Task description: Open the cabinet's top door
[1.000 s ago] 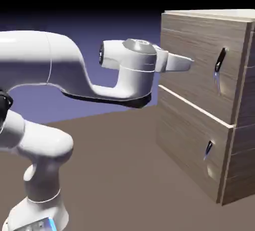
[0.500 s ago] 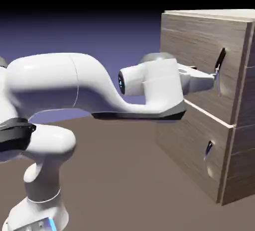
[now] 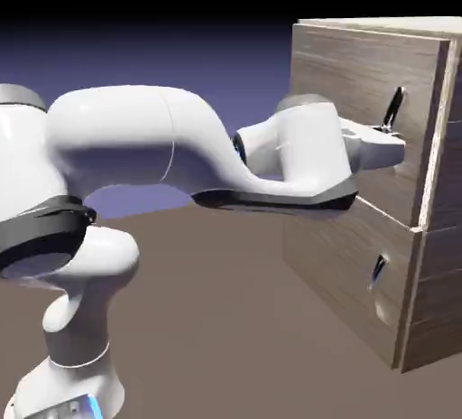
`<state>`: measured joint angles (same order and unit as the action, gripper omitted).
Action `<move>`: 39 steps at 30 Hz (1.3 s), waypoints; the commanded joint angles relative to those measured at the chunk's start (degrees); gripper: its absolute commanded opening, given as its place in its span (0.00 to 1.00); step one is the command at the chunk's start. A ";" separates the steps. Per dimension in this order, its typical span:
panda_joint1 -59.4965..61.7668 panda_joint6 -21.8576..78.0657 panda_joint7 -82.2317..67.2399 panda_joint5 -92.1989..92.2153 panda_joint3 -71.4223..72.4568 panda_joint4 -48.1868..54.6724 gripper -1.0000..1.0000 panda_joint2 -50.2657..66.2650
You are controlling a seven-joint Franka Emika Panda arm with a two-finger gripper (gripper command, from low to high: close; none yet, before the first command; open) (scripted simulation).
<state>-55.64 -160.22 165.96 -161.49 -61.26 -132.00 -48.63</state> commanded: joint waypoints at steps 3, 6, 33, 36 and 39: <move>6.23 2.46 0.03 3.11 5.08 -4.46 0.00 0.26; 12.46 4.63 -0.09 6.48 10.49 -8.66 0.00 0.11; 67.00 0.37 0.14 45.44 65.17 -30.63 0.00 -13.80; 73.23 -3.71 -0.28 50.10 70.28 -31.48 0.00 -16.93; 79.39 -8.30 -2.64 56.53 74.90 -32.70 0.00 -21.01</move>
<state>23.75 -168.57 163.30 -105.02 13.62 -164.68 -69.64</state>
